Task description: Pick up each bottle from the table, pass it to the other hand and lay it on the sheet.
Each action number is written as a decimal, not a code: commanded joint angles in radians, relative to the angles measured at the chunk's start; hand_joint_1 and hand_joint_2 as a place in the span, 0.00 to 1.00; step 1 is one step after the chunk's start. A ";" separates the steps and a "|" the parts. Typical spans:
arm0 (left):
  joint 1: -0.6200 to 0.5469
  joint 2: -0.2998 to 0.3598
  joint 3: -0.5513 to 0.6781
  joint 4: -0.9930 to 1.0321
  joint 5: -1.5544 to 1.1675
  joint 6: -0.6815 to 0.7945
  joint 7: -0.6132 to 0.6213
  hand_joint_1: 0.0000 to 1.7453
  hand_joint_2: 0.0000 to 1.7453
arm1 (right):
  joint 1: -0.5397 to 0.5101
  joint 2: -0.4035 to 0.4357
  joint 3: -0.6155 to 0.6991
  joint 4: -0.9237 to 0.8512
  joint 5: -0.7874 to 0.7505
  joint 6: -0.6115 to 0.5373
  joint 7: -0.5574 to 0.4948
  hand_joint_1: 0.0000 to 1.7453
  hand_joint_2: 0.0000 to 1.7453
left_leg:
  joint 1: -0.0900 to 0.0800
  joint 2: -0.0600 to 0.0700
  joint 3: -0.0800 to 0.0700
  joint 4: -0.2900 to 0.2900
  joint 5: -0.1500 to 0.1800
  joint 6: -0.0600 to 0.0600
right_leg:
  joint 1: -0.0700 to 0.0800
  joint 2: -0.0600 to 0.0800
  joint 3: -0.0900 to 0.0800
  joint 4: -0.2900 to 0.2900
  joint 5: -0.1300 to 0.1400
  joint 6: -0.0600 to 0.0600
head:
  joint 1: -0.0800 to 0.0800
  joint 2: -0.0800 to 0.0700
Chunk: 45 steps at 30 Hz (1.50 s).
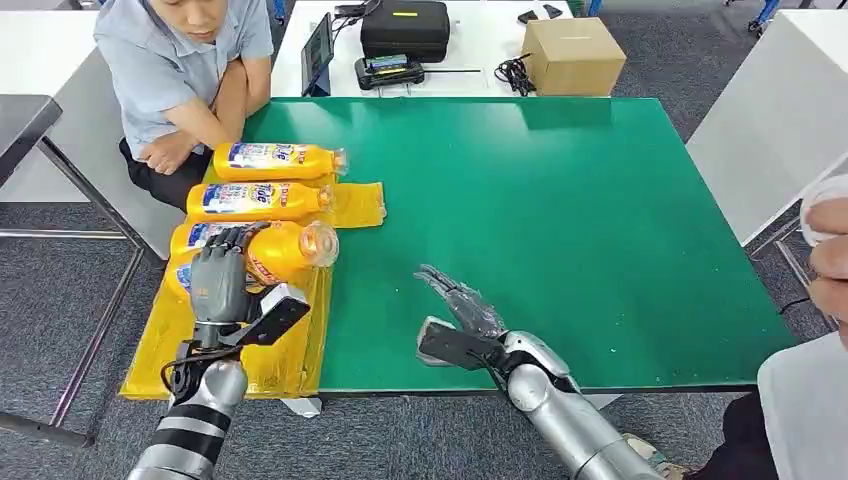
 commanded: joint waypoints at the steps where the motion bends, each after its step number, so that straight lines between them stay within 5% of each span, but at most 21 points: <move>1: -0.101 0.082 0.021 0.280 -0.214 -0.003 0.145 1.00 1.00 | -0.015 0.002 -0.029 -0.005 -0.003 0.018 -0.011 0.00 1.00 | 0.001 0.001 0.002 -0.001 0.000 -0.002 | 0.001 0.000 0.002 0.000 0.000 -0.002 | 0.000 0.000; 13: -0.115 0.113 -0.104 0.346 -0.262 -0.089 0.252 1.00 1.00 | -0.010 -0.007 -0.034 -0.013 -0.001 0.039 -0.009 0.00 1.00 | 0.001 0.000 0.001 0.001 0.000 -0.002 | 0.002 -0.001 0.001 0.000 -0.001 -0.002 | 0.000 0.000; 20: -0.130 0.108 -0.174 0.383 -0.169 -0.131 0.203 0.99 1.00 | -0.012 -0.015 -0.030 -0.050 -0.001 0.052 -0.014 0.00 1.00 | 0.001 0.000 0.000 0.001 0.000 -0.002 | 0.001 -0.001 0.000 0.000 -0.001 -0.002 | 0.000 0.000; 21: -0.134 0.111 -0.181 0.387 -0.174 -0.130 0.213 0.68 1.00 | -0.012 -0.016 -0.030 -0.051 -0.001 0.054 -0.013 0.00 1.00 | 0.000 0.000 0.000 0.001 0.000 -0.001 | 0.000 -0.001 0.000 0.000 0.000 -0.001 | 0.000 0.000; 22: -0.142 0.111 -0.187 0.399 -0.176 -0.142 0.220 0.49 1.00 | -0.014 -0.015 -0.030 -0.050 0.000 0.054 -0.013 0.00 1.00 | 0.001 0.000 0.001 0.001 -0.001 -0.002 | 0.002 -0.001 0.001 0.001 -0.001 -0.002 | 0.000 0.000; 25: -0.142 0.111 -0.187 0.399 -0.176 -0.142 0.220 0.49 1.00 | -0.014 -0.015 -0.030 -0.050 0.000 0.054 -0.013 0.00 1.00 | 0.001 0.000 0.001 0.001 -0.001 -0.003 | 0.002 -0.001 0.001 0.000 -0.001 -0.003 | 0.000 0.000; 26: -0.154 0.114 -0.198 0.419 -0.174 -0.162 0.221 0.00 1.00 | -0.018 -0.013 -0.028 -0.043 0.000 0.057 -0.013 0.00 1.00 | 0.001 0.000 0.001 0.000 0.000 -0.002 | 0.001 0.000 0.001 0.000 0.000 -0.002 | 0.000 0.000; 38: -0.208 0.116 -0.234 0.572 -0.132 -0.329 0.224 0.00 1.00 | -0.034 -0.011 -0.033 -0.031 -0.019 0.093 -0.020 0.00 1.00 | 0.001 0.001 0.002 0.001 0.000 -0.003 | 0.001 0.001 0.002 0.000 0.000 -0.002 | 0.000 0.000; 45: -0.196 0.107 -0.247 0.567 -0.140 -0.305 0.256 0.00 1.00 | -0.019 -0.014 -0.043 -0.038 -0.018 0.090 -0.019 0.00 1.00 | 0.000 -0.001 0.006 -0.001 0.001 -0.002 | 0.000 -0.001 0.007 -0.001 0.000 -0.002 | 0.000 0.000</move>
